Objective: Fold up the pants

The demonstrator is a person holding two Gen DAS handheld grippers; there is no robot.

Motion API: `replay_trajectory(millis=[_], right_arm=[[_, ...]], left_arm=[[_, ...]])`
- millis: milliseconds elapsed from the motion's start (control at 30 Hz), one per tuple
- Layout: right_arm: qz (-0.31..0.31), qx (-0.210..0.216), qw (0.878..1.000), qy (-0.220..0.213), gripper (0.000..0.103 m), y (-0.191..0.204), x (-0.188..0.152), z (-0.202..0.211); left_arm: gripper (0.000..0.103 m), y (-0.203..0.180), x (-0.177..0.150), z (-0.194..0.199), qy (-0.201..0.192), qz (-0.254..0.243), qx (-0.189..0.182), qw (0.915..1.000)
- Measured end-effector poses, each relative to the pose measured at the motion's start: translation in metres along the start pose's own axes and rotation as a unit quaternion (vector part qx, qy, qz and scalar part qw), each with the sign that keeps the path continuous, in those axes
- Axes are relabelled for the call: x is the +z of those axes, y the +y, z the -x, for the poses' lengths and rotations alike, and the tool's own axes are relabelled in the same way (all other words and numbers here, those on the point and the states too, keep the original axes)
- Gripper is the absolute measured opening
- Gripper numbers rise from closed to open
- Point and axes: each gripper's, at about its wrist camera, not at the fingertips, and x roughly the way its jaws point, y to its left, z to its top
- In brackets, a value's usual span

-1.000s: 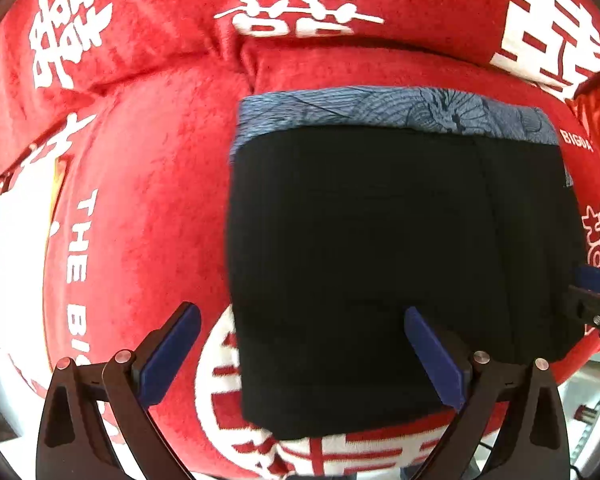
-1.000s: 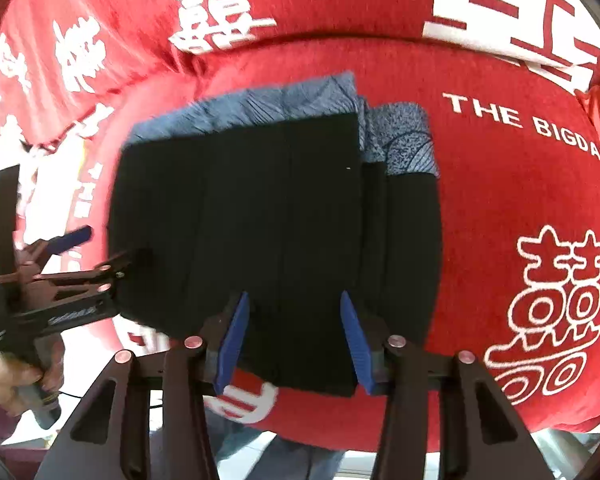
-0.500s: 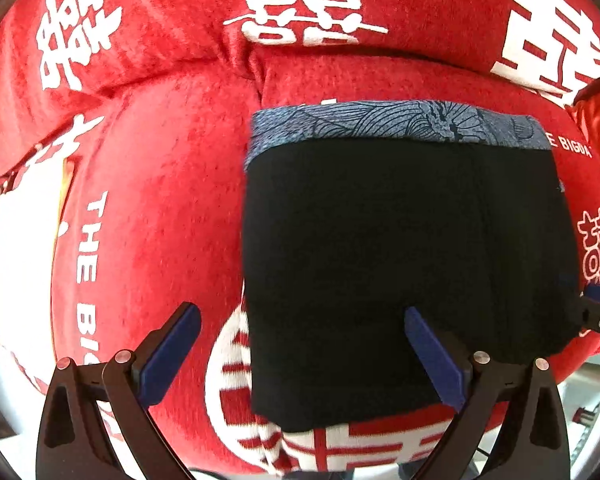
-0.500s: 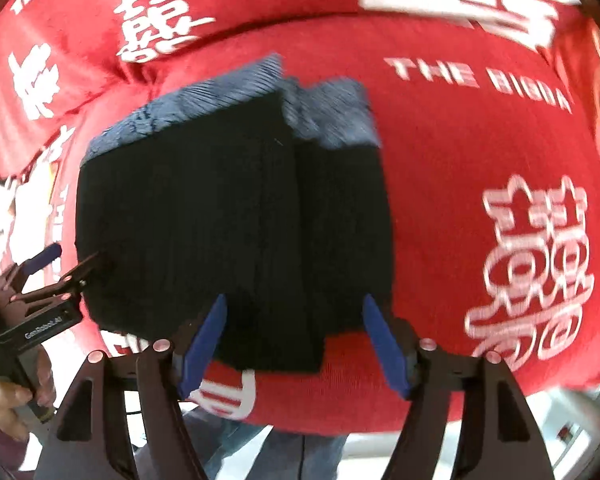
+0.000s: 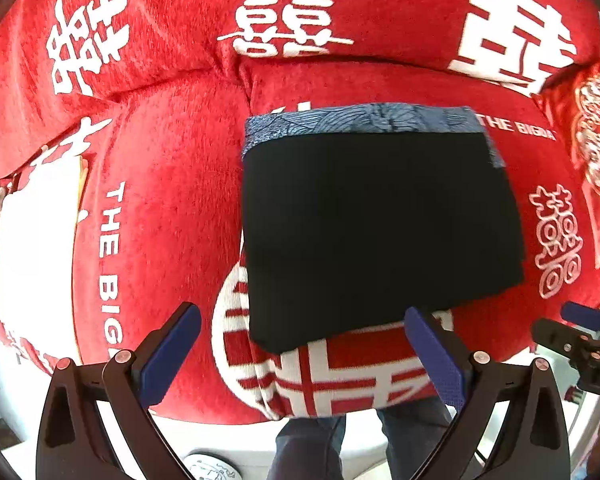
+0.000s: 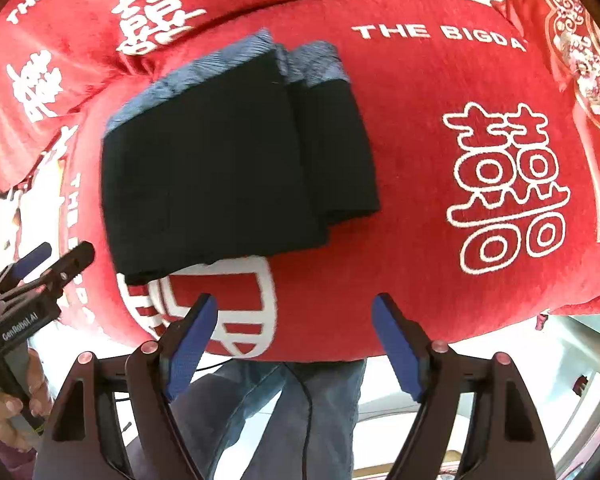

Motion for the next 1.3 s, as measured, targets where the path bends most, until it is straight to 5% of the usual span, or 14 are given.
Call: replay_trajectory(millis=[667,1300], right_arm=[[0.037,-0.076,0.994,-0.075,0.082,0.060,-0.025,0.071],[0.097,-0.082,0.989,-0.076,0.082,0.061,-0.001,0.085]], left_arm=[[0.102,0.019,-0.035,0.076,-0.030,-0.009,0.005,0.9995],[0.102,-0.010,-0.024,0.083,-0.014,0.014,0.045,0.9988]])
